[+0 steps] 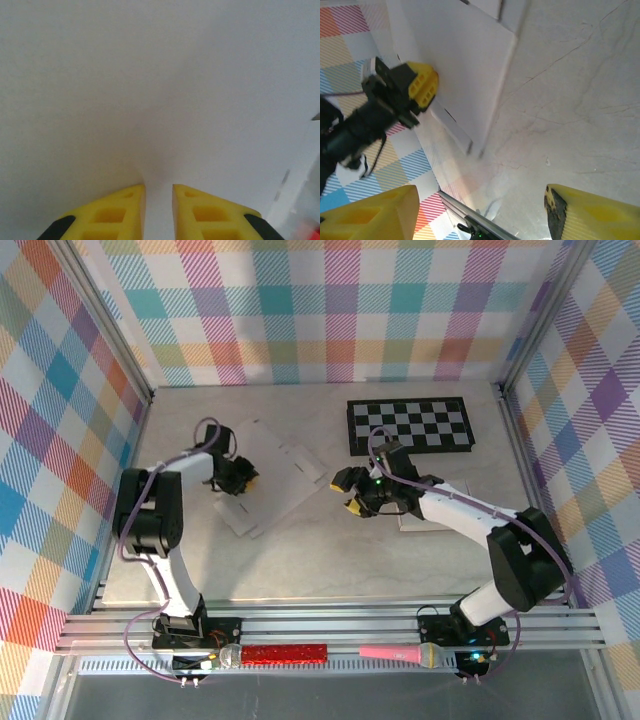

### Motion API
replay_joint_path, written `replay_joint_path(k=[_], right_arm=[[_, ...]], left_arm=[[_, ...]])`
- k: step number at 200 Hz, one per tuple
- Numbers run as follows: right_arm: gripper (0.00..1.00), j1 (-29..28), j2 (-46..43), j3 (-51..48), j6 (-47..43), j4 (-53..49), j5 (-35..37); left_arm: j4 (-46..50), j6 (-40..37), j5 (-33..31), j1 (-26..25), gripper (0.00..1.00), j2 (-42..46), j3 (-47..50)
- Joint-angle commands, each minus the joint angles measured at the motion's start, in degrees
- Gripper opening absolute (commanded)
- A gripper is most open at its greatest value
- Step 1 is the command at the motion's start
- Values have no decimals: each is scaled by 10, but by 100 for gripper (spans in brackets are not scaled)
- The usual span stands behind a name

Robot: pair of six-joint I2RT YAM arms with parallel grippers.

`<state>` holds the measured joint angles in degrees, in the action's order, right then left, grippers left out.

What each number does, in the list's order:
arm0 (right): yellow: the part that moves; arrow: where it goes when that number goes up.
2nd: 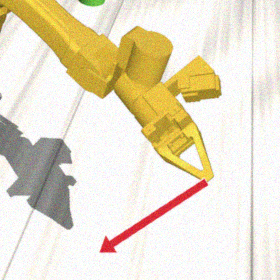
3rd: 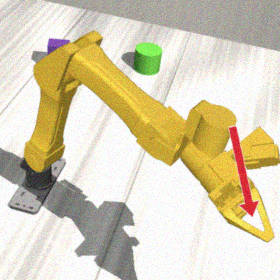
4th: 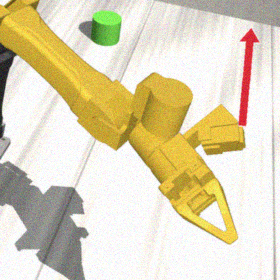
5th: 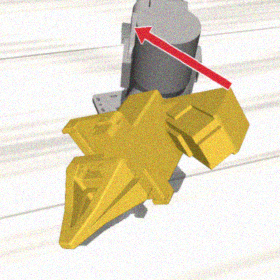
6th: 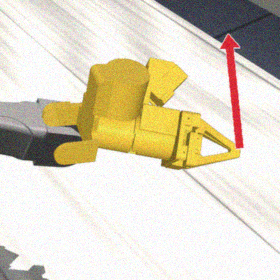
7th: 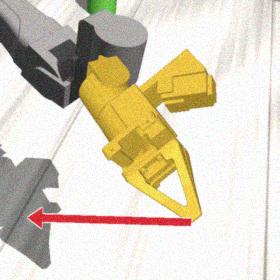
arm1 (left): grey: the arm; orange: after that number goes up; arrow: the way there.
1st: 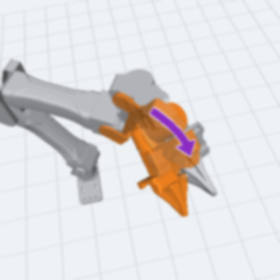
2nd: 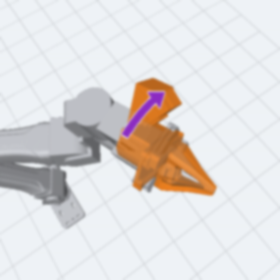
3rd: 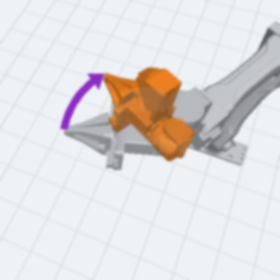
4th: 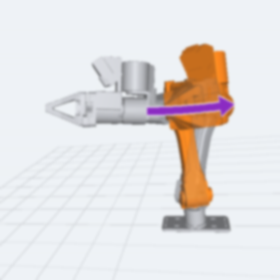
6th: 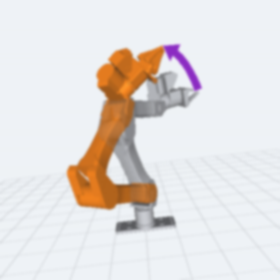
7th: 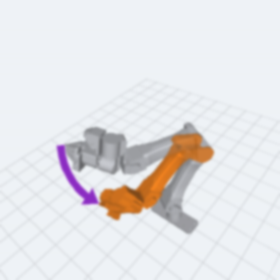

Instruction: Fold the paper box

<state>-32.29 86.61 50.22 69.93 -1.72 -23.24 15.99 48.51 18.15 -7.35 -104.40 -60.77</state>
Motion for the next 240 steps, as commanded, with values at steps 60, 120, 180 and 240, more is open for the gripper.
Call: replay_joint_path(k=[60, 120, 180, 240], right_arm=[[68, -3, -21, -113, 64, 103, 16], [67, -17, 14, -154, 68, 214, 21], [66, -36, 61, -138, 77, 242, 40], [65, -48, 89, -133, 66, 251, 48]], left_arm=[[-103, 222, -11, -106, 28, 153, 62], [90, -30, 5, 59, 27, 44, -89], [89, -98, 19, 83, 25, -52, -133], [60, -98, 34, 83, 23, -81, -112]])
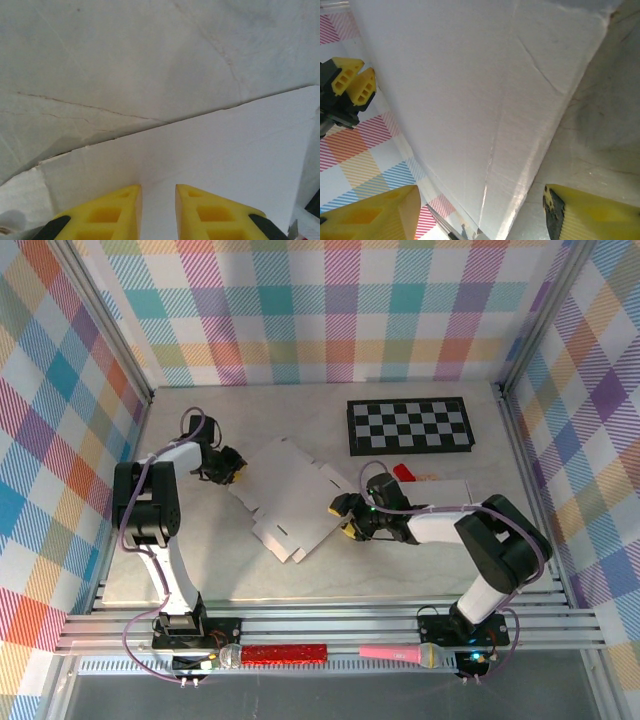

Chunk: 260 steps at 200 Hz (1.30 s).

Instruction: Fold the paper box

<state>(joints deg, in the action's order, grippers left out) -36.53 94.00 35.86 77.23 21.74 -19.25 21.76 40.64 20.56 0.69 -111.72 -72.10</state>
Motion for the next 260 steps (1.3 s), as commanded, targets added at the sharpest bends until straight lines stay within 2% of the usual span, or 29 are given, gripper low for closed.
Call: replay_joint_path(k=[1, 36, 85, 114, 138, 165, 188, 199, 214, 240, 246, 260], right_arm=[[65, -6, 16, 11, -7, 17, 8], [65, -8, 19, 5, -10, 29, 14], [62, -13, 46, -7, -11, 139, 20], [59, -14, 28, -16, -9, 186, 28], [56, -15, 1, -20, 1, 185, 34], [41, -15, -21, -15, 6, 159, 37], [23, -15, -29, -6, 17, 148, 41], [14, -15, -37, 5, 18, 110, 44], [0, -15, -49, 31, 14, 70, 44], [0, -15, -69, 92, 16, -5, 50], [0, -15, -73, 111, 17, -33, 54], [0, -14, -83, 157, 22, -94, 62]], left_arm=[[2, -19, 9, 3, 23, -8, 1], [15, -26, 14, 5, 23, -15, -8], [28, -30, 21, 5, 22, -16, -11], [33, -35, 21, 5, 22, -14, -9], [37, -38, 20, 5, 22, -13, -9], [38, -39, 21, 5, 22, -12, -9], [39, -39, 22, 4, 22, -6, -9], [39, -39, 21, 5, 23, 5, -9], [42, -36, 15, 4, 28, 31, -10], [48, -38, -13, -10, 36, 114, -5], [52, -42, -23, -17, 43, 138, -4], [63, -67, -62, -42, 44, 198, 0]])
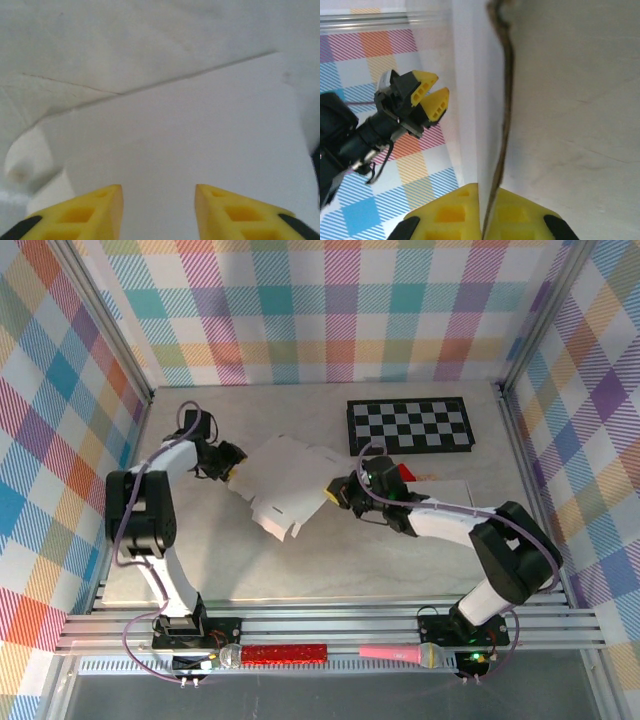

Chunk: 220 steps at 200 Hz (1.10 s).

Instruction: Fold the paper box

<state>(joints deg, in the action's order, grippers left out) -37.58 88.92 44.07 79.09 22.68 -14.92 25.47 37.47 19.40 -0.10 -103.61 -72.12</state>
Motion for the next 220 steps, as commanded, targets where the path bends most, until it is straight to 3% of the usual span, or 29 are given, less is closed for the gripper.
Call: replay_joint_path(k=[1, 36, 69, 90, 118, 148, 174, 220], right_arm=[[0, -4, -33, 78, 4, -109, 19], [0, 3, -28, 225, 18, -306, 30], [0, 11, -11, 335, 35, -408, 31], [0, 17, 4, 405, 38, -465, 30], [0, 25, 35, 510, 46, -574, 27], [0, 25, 68, 606, 69, -701, 27], [0, 25, 70, 626, 86, -754, 42], [0, 24, 52, 613, 111, -774, 56]], left_arm=[[26, -38, -54, -37, 44, 122, 0], [26, -113, -151, -125, 44, 292, 45], [24, -234, -182, -213, 45, 438, 98], [29, -283, -178, -228, 46, 522, 140], [29, -357, -113, -236, 47, 612, 186], [58, -419, -87, -254, 49, 638, 186], [73, -463, -123, -276, 65, 619, 165], [47, -517, -169, -336, 65, 559, 151]])
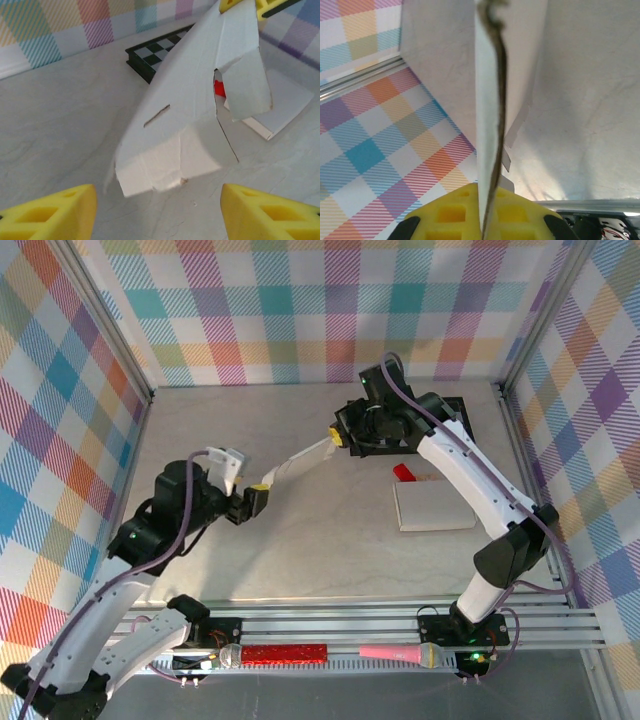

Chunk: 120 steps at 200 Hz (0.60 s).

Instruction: Fold the paper box

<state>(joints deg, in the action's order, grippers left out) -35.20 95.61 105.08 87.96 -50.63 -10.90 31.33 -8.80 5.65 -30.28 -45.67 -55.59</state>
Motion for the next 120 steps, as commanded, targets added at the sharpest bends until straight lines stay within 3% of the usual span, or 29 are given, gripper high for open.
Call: replay_joint_path(k=[1, 41, 97, 120], right_arm=[[0, 1, -15, 3, 23, -41, 16], [0, 1, -21, 1, 27, -56, 27], [0, 1, -28, 0, 30, -59, 18], [0, 1, -33, -2, 28, -61, 18]], left_arm=[[-12, -56, -33, -36, 65, -21, -14], [-34, -97, -51, -84, 65, -58, -22], [-69, -119, -113, -86, 65, -103, -33], [-66, -126, -111, -86, 60, -139, -58]])
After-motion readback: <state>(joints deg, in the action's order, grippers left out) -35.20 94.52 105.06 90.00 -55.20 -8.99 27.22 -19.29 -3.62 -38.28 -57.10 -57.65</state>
